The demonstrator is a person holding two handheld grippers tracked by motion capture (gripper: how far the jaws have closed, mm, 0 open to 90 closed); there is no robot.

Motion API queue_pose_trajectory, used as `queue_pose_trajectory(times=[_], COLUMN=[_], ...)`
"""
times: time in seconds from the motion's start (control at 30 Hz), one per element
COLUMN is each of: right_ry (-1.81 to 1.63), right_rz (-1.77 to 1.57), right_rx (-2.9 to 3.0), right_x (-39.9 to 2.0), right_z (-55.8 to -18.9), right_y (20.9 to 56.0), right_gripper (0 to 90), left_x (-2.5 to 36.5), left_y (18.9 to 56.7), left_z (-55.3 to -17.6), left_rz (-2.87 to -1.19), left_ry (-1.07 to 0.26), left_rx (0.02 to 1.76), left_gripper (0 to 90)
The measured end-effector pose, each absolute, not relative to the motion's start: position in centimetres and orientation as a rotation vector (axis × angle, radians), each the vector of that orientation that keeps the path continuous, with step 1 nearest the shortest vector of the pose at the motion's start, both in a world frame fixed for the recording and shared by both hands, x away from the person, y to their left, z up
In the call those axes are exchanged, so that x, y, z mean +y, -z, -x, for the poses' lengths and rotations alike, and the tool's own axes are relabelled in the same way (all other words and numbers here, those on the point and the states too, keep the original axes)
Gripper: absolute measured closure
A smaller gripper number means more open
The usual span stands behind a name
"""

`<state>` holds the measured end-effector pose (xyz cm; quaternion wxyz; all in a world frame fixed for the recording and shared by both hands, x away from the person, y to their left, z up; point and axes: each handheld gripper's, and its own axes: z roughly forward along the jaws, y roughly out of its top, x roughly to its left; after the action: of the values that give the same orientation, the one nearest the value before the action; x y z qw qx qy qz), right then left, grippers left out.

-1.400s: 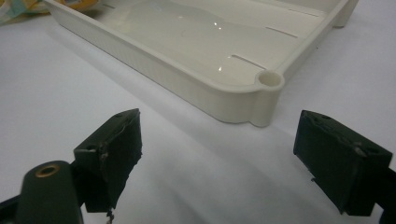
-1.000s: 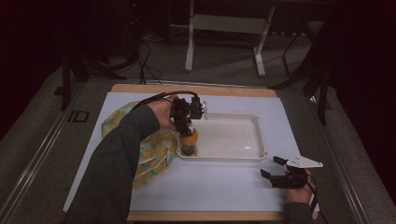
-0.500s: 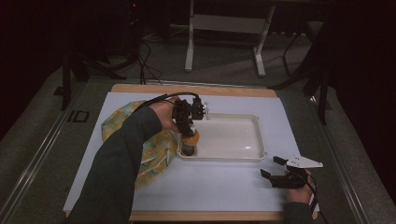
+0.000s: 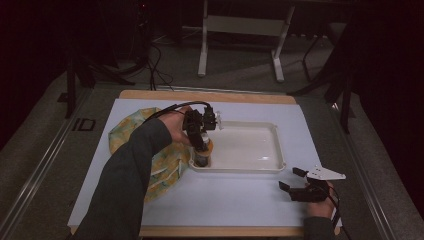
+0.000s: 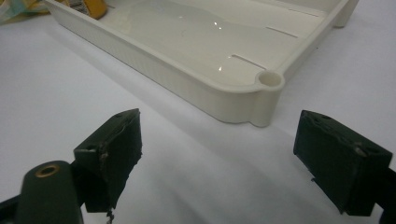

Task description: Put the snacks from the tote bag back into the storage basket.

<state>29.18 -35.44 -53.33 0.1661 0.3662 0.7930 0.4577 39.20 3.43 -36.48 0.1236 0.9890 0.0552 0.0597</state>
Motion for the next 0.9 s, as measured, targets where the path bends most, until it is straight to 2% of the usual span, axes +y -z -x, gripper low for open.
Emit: queue_pose_trajectory(times=[0.23,0.9], right_ry=[-1.303,-1.300], right_rz=[-1.041,-1.040], right_rx=[2.257,2.254], right_x=[-35.4,-35.4], right_z=[-29.2,-29.1], right_y=[53.3,53.3], right_gripper=[15.0,15.0], left_x=[3.8,6.0], left_y=[36.3,34.6], left_z=[-39.1,-38.1], left_rz=[-2.855,-2.752], left_ry=[-0.212,-0.258], left_rx=[0.172,0.209], left_gripper=[39.6,36.5])
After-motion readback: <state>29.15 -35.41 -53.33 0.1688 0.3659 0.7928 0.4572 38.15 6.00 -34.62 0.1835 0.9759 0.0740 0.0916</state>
